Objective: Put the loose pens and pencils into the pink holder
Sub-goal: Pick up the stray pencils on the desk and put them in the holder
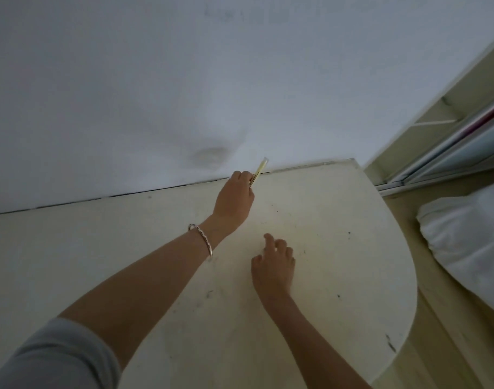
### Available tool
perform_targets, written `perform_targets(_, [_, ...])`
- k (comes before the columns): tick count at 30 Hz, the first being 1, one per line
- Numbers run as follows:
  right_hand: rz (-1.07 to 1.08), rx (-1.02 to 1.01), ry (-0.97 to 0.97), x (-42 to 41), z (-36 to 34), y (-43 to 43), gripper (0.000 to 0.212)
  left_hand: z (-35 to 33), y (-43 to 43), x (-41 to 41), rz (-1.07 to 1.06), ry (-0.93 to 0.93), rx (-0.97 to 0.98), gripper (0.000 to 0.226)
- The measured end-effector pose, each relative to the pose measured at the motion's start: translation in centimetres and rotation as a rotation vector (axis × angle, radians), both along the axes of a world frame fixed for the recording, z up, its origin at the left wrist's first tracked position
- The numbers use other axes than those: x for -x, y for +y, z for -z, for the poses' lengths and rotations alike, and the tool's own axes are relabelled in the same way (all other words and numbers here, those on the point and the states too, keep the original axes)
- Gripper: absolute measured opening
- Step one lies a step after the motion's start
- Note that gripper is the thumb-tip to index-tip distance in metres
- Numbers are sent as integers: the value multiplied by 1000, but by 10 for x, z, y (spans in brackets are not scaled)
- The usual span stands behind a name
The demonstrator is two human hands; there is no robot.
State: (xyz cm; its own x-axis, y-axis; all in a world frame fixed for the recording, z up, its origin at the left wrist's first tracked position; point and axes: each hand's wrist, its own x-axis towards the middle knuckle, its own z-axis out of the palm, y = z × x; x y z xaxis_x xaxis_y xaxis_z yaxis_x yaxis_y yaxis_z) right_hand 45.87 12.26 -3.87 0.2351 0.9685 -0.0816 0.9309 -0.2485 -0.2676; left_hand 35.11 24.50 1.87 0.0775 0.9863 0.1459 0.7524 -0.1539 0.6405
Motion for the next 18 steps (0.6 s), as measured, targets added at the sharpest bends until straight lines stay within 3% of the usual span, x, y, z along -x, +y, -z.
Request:
perform_targets(2, [12, 215, -116, 0, 1, -8, 62, -4, -19, 12, -25, -20, 39, 21])
perform_targets(4, [-30, 269, -86, 9, -1, -14, 68, -6, -38, 29, -60, -37, 76, 19])
perform_targets(7, [-113, 128, 206, 50, -19, -19, 73, -8, -65, 69, -127, -99, 87, 28])
perform_targets(11, [-253, -89, 413, 133, -49, -19, 68, -26, -101, 136, -178, -194, 8, 81])
perform_targets(13, [-337, -173, 485, 180, -62, -27, 63, -41, -120, 180, -218, -183, -40, 95])
perform_targets(18, [-488, -277, 679, 272, -83, -52, 56, -74, -163, 284, -403, -158, -85, 88])
